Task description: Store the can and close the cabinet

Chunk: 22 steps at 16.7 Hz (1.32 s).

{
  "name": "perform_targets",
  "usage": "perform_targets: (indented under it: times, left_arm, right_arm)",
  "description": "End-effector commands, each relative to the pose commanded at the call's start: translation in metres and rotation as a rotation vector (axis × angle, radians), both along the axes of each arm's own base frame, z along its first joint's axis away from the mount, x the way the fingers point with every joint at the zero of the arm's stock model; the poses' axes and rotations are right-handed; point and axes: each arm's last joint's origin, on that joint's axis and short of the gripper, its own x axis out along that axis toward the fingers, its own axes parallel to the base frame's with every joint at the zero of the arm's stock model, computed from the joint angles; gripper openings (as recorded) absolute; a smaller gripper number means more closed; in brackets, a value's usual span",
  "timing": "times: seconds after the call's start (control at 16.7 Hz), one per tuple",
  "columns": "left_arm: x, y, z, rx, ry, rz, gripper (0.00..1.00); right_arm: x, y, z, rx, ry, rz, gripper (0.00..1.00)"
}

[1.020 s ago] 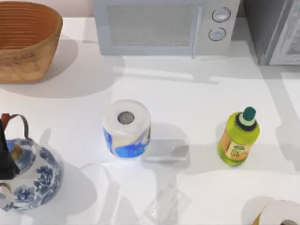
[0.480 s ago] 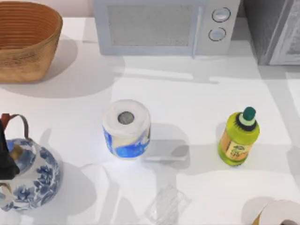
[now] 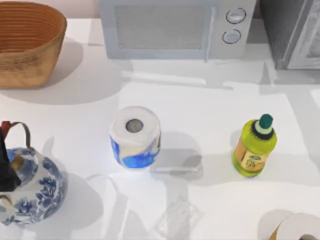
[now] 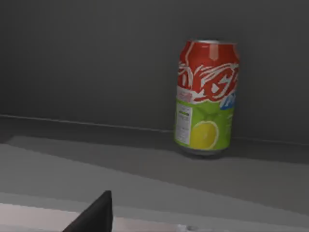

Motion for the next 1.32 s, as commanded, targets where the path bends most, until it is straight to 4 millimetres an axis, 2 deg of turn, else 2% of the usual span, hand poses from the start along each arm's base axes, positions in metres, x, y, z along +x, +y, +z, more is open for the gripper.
perform_targets:
  times: [0.24, 0.42, 0.54, 0.66, 0.78, 0.9, 1.32]
  left_arm:
    - [0.000, 0.000, 0.000, 0.000, 0.000, 0.000, 1.00]
    - [0.000, 0.000, 0.000, 0.000, 0.000, 0.000, 1.00]
    - [0.000, 0.000, 0.000, 0.000, 0.000, 0.000, 1.00]
    - [0.000, 0.000, 0.000, 0.000, 0.000, 0.000, 1.00]
    - [0.000, 0.000, 0.000, 0.000, 0.000, 0.000, 1.00]
    - [0.000, 0.000, 0.000, 0.000, 0.000, 0.000, 1.00]
    - [0.000, 0.000, 0.000, 0.000, 0.000, 0.000, 1.00]
  right_arm:
    - [-0.046, -0.009, -0.118, 0.005, 0.079, -0.014, 1.00]
    - [-0.067, -0.014, -0.201, 0.019, 0.107, -0.039, 1.00]
    - [-0.075, -0.016, -0.246, 0.030, 0.115, -0.060, 1.00]
    - [-0.078, -0.018, -0.282, 0.041, 0.121, -0.079, 1.00]
    - [-0.078, -0.019, -0.308, 0.050, 0.128, -0.095, 1.00]
    - [-0.078, -0.020, -0.323, 0.055, 0.134, -0.105, 1.00]
    - [-0.077, -0.020, -0.327, 0.056, 0.141, -0.104, 1.00]
